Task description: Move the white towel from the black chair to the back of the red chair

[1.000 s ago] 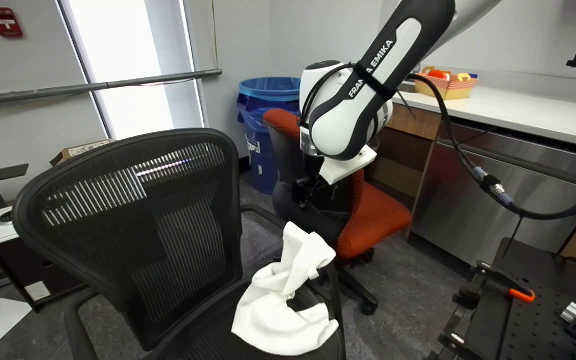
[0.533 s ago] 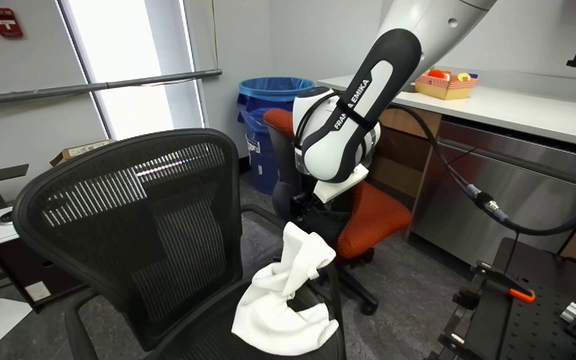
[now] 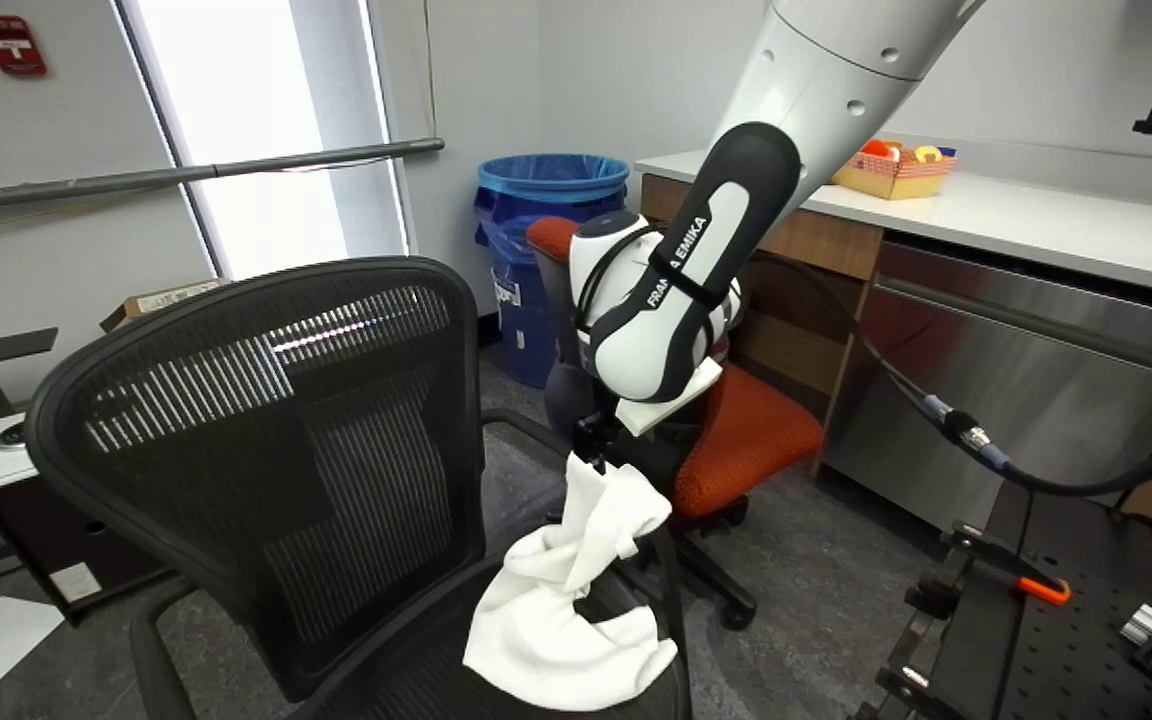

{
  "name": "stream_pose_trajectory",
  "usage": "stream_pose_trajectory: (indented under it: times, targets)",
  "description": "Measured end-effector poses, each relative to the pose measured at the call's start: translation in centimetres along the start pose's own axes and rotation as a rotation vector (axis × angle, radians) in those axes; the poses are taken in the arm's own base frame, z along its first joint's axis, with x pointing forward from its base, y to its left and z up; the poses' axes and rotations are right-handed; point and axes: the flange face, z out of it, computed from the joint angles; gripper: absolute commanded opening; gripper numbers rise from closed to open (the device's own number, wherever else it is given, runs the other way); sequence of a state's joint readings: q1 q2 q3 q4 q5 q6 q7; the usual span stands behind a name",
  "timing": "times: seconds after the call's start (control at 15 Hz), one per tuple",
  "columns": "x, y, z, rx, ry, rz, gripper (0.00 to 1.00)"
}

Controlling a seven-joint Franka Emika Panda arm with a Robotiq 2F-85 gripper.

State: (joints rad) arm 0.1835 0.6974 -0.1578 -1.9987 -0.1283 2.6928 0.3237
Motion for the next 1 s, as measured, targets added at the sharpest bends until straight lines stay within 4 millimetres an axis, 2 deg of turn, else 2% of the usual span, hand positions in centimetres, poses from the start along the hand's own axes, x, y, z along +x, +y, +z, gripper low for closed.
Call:
stream_pose_trajectory:
  times: [0.73,0.8,0.87,1.0]
  targets:
    - [0.3,-0.4,4.0,-0.053,-0.021,0.002,1.0]
    - [0.4,-0.6,4.2,-0.054,-0.021,0.003,0.75]
    - [0.5,-0.8,4.4,-0.055,-0.02,0.005,0.73]
    - [0.7,-1.1,4.7,-0.057,-0.017,0.009,0.56]
